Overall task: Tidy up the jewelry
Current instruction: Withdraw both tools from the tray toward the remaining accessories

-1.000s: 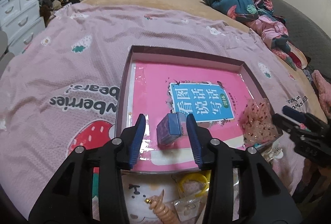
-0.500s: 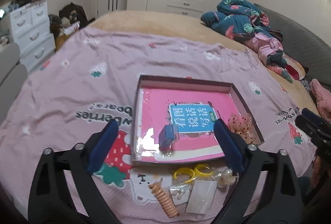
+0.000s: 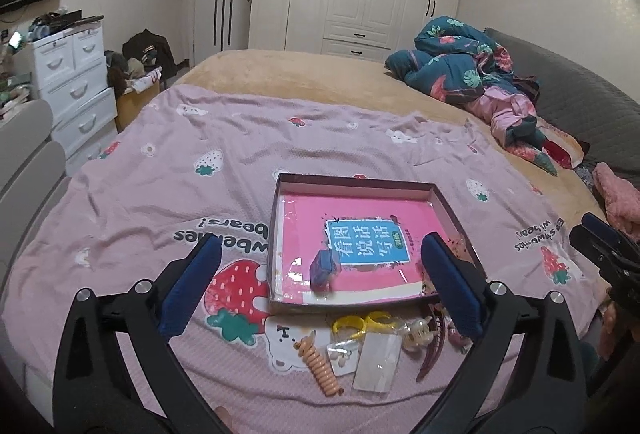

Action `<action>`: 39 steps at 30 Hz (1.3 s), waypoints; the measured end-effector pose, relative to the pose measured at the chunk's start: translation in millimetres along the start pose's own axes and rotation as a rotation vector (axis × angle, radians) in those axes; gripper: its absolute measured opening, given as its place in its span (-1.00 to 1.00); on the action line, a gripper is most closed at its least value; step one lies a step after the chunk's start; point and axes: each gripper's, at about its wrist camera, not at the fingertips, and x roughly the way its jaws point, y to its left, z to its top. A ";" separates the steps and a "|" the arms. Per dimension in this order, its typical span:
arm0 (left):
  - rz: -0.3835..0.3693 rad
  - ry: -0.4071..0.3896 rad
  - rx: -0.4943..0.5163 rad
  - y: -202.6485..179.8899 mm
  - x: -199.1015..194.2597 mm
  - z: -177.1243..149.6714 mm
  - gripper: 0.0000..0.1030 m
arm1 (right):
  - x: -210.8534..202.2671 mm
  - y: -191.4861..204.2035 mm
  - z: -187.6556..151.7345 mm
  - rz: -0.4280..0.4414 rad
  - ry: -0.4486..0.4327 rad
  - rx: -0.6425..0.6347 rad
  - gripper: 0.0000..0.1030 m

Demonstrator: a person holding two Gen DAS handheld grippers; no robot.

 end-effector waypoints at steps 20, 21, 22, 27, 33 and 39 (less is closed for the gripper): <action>0.017 0.080 0.017 1.1 -14.4 -54.9 0.82 | -12.6 19.1 -39.0 0.034 0.077 -0.041 0.78; 0.020 0.086 0.017 1.5 -13.1 -56.9 0.82 | -11.4 20.7 -42.8 0.037 0.087 -0.045 0.78; 0.020 0.094 0.016 2.2 -12.1 -60.6 0.82 | -10.7 21.6 -45.3 0.038 0.093 -0.048 0.78; 0.027 0.129 0.016 6.6 -6.6 -76.8 0.82 | -6.0 24.7 -58.0 0.039 0.127 -0.061 0.78; 0.031 0.166 0.020 9.8 -1.8 -91.3 0.81 | 0.0 25.8 -74.4 0.035 0.168 -0.070 0.78; 0.025 0.200 0.010 16.8 -0.1 -104.0 0.81 | 3.2 28.5 -85.8 0.036 0.199 -0.082 0.78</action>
